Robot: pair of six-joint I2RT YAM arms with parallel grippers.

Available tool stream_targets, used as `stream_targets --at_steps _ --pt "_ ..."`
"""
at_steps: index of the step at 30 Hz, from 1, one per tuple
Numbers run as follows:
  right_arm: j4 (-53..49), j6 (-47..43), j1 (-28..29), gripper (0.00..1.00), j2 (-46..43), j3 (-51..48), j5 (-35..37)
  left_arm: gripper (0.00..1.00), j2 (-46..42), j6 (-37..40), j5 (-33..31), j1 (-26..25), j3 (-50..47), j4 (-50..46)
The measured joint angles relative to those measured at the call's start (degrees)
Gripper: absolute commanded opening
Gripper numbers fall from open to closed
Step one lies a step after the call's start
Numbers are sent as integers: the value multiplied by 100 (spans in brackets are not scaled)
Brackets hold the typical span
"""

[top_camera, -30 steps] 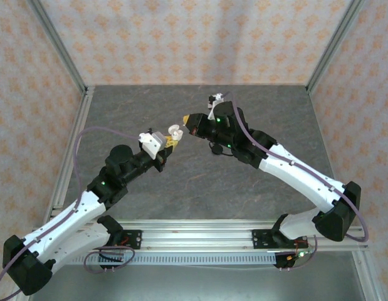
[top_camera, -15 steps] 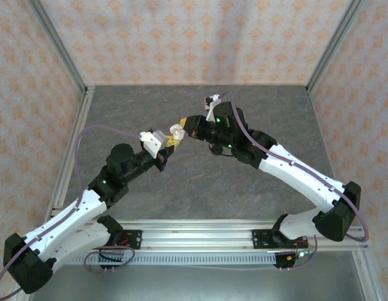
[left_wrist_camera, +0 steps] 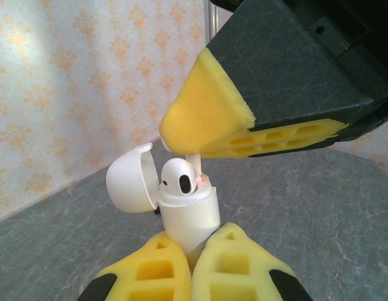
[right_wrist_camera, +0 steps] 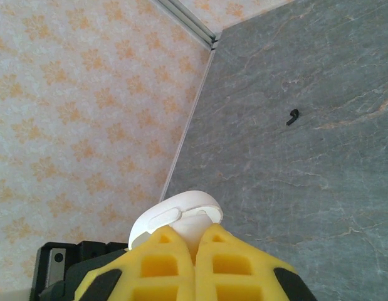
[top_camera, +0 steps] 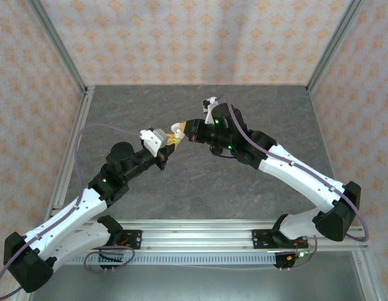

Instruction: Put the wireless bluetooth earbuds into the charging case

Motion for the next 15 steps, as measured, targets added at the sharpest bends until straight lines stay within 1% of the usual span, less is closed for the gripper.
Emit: stream_targets --at_steps 15 --pt "-522 -225 9 11 52 313 -4 0 52 -2 133 0 33 7"
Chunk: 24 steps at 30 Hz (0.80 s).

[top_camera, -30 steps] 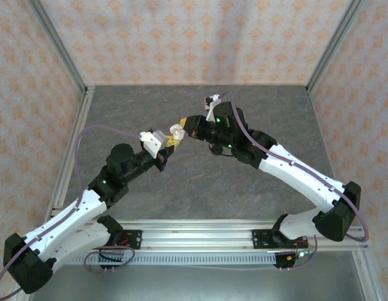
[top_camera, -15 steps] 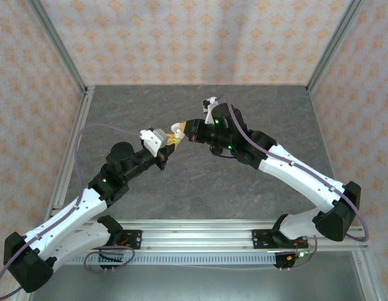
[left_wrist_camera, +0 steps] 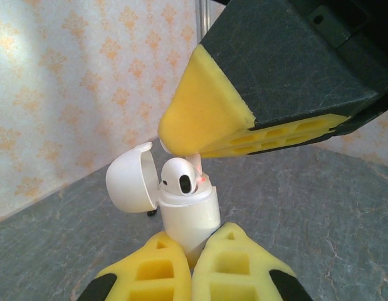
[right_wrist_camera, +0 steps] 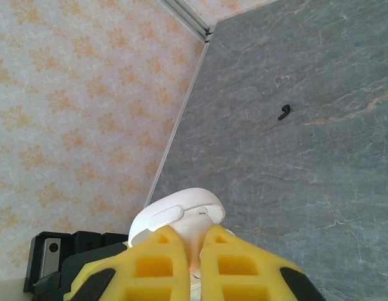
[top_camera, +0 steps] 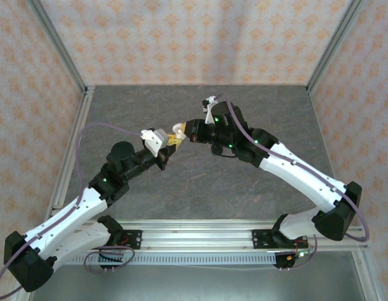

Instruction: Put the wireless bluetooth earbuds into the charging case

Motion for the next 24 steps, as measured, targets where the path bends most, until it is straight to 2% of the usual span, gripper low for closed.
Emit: stream_targets --at_steps 11,24 --pt "-201 -2 2 24 94 214 -37 0 2 2 15 0 35 0" --pt "-396 -44 22 33 101 398 -107 0 11 2 15 0 68 22"
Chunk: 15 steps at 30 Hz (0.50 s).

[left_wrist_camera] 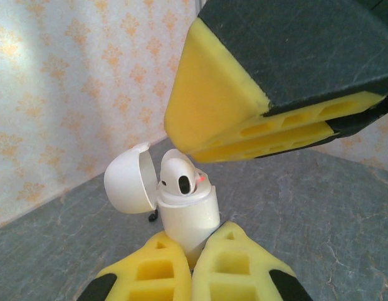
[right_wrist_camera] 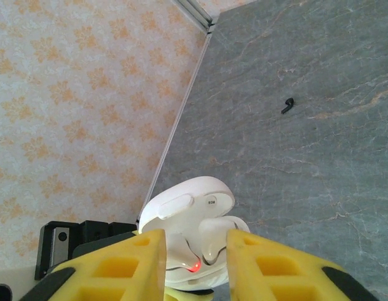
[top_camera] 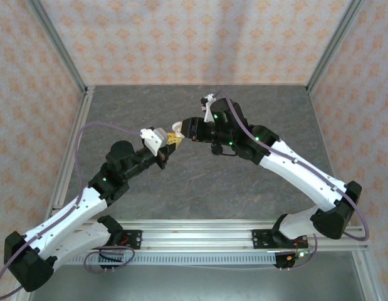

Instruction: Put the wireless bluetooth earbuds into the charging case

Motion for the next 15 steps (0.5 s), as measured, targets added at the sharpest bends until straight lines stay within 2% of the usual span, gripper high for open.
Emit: stream_targets --at_steps 3,10,15 --pt "-42 -20 2 36 0 50 2 0 0 0 -2 0 2 0" --pt "-260 -109 0 54 -138 111 177 0 0 -2 0 0 37 0" --pt "-310 7 -203 62 -433 109 22 0 0 -24 26 0 120 15"
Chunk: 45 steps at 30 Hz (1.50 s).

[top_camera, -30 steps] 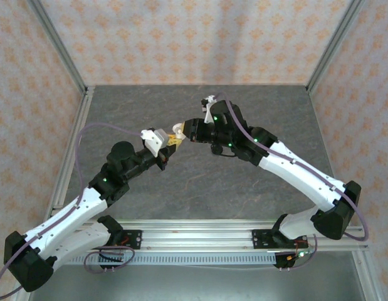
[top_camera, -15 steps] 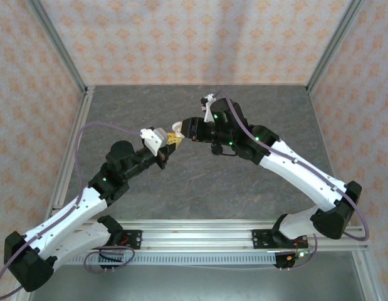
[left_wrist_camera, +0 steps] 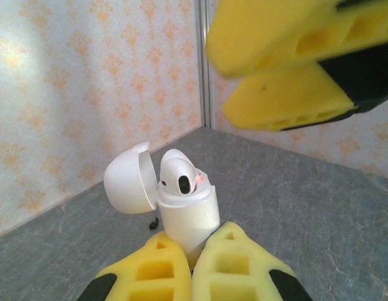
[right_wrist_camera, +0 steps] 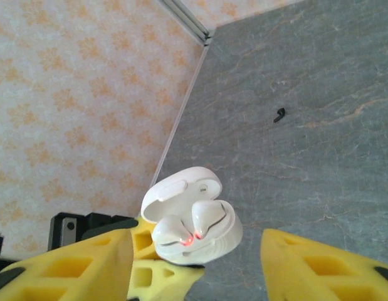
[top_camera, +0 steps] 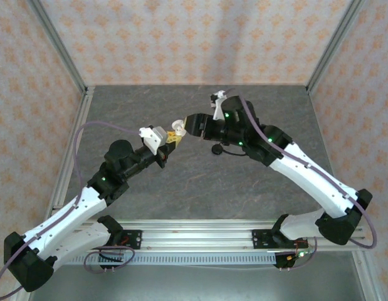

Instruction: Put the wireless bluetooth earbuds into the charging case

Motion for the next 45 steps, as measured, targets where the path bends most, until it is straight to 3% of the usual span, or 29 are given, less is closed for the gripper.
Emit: stream_targets --at_steps 5,14,21,30,36,45 --pt "402 518 -466 64 -289 -391 -595 0 0 -111 155 0 133 2" --pt "1351 1189 -483 66 -216 -872 -1561 0 46 -328 485 0 461 48" --pt "1930 1445 -483 65 -216 -944 -1862 0 162 -431 688 0 640 94" --pt "2247 1657 -483 50 -216 -1121 -1906 0 214 -522 776 0 713 101" --pt "2435 1753 -516 32 -219 -1233 -1899 0 214 -568 734 2 745 70" --pt "2892 1825 -546 21 -306 -1467 -1784 12 363 -691 713 7 966 -44"
